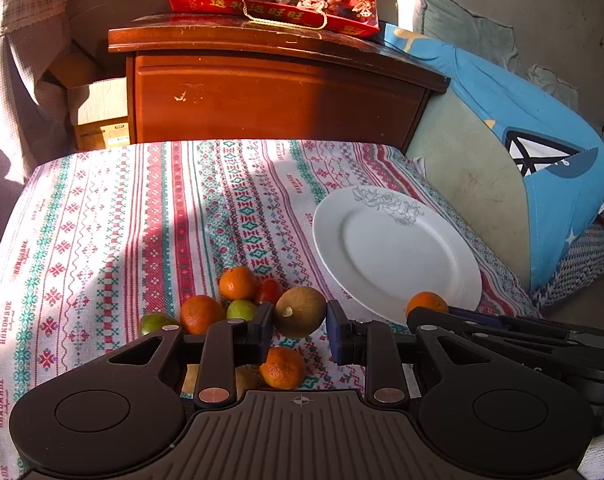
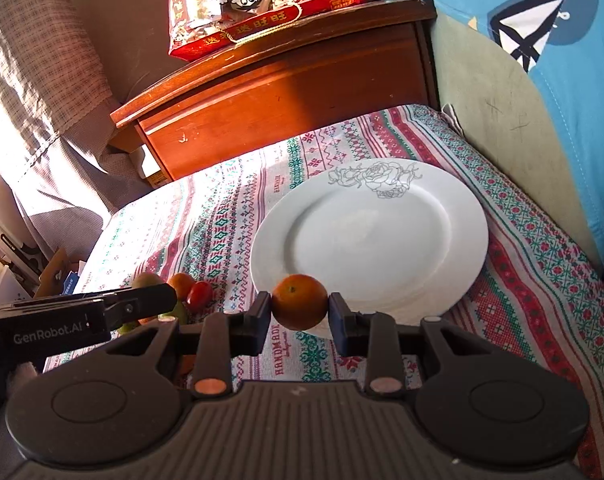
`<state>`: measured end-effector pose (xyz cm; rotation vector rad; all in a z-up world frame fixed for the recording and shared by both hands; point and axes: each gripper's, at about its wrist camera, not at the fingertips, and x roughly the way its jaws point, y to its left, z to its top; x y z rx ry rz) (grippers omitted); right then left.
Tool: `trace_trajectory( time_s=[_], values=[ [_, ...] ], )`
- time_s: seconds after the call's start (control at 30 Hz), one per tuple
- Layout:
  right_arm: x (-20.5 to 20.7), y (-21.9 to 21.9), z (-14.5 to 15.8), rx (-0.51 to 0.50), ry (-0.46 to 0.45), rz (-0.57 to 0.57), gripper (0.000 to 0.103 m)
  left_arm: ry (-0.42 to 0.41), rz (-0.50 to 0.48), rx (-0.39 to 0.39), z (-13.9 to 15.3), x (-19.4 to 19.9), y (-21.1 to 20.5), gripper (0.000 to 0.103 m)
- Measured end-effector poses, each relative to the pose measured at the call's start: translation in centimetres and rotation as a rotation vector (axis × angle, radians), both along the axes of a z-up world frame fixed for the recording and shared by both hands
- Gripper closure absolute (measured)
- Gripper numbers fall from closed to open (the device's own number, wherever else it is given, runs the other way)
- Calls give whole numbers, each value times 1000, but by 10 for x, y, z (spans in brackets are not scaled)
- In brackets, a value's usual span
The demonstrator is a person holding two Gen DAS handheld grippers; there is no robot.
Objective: Organize fruits
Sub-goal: 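Carry kiwi and mandarin onto the white plate and open both tools, then withdraw both open tools from the plate back toward the fruit pile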
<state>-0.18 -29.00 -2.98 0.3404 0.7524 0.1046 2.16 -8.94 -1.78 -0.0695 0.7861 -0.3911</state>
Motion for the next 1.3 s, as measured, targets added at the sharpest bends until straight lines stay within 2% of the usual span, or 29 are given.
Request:
trace_trajectory(
  time_s=[0.13,0.27,0.57,0.77,0.9,1.07,1.3],
  values=[
    [12,-15,-8,15,36,-30,72,-17,-31,-6,0,8,-16,78],
    [22,-25,-16,19,62,-51,72,1,-46,-7,-8,20,-29,78],
    [36,-41,-24,0,72,-79,69,9,-72,-8,-21,41,-52,78],
    [39,-54,-21,46,71,-106,69,4,-102,5,-29,50,-69,76],
    [40,-70,-13,34,43,-173,68,14,-99,7,-34,53,-71,72],
    [45,-85,-16,-57,47,-259,68,2,-71,18,-34,55,-66,69],
    [52,-92,-31,-35,90,-255,68,3,-67,69,-39,54,-67,66]
  ],
)
